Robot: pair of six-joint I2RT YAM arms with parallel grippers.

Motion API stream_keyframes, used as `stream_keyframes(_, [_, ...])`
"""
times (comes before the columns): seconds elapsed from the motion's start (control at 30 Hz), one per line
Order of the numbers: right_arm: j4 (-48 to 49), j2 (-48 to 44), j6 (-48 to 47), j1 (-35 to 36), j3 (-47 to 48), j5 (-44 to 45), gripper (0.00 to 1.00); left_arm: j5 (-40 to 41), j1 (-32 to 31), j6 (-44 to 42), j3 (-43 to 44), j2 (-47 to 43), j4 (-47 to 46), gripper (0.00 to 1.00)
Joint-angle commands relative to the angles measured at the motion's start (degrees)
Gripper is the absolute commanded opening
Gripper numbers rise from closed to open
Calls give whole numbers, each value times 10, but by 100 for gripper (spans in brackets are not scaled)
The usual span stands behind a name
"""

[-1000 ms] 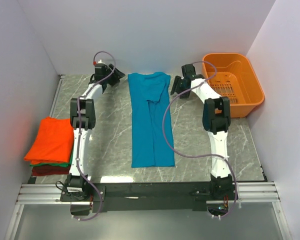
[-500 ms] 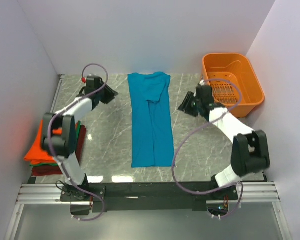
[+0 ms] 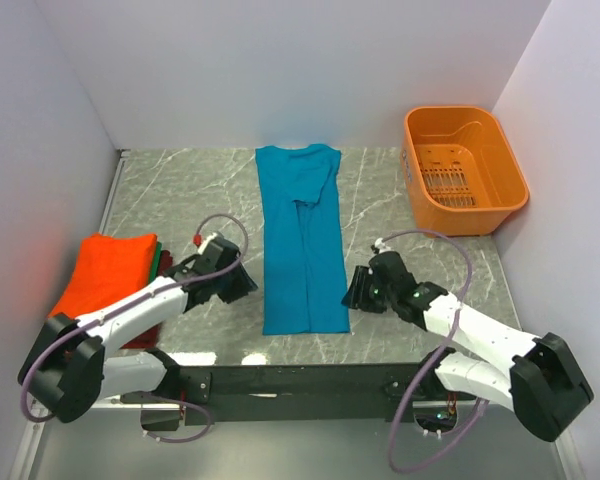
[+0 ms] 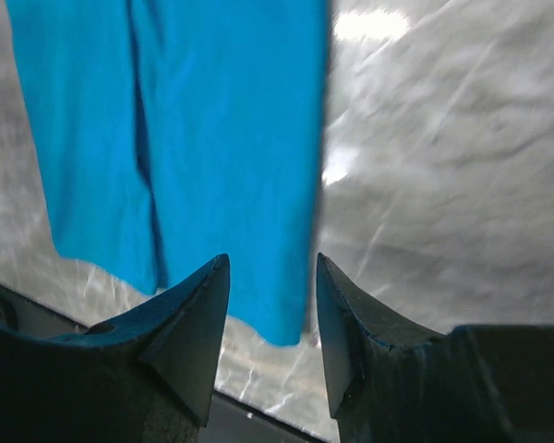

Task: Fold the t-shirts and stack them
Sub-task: Fold the tshirt

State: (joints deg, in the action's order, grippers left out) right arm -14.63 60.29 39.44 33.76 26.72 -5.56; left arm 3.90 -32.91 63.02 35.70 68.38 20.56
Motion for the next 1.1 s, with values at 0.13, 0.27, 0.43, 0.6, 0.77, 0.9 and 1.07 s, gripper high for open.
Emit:
stream_keyframes(0.13, [-29,-25,58,109,-9,103,49,21,-90,20,-2,-14,29,38])
stream_keyframes(0.27, [-40,-16,64,140,-7,136,49,47,-144,39,10,20,58,36])
stream_keyframes(0.43, [-66,13,72,182,22,196,48,68,-182,57,20,43,69,36])
stream_keyframes(0.6, [-77,53,72,208,44,225,48,73,-202,68,22,65,69,36])
stream_keyframes(0.77, [-86,83,76,228,59,237,48,73,-210,75,18,77,63,35])
stream_keyframes(0.9, [-80,98,79,236,55,231,40,68,-211,78,11,82,57,23])
stream_keyframes(1.07, [-82,97,87,237,40,228,21,64,-214,80,5,75,60,2])
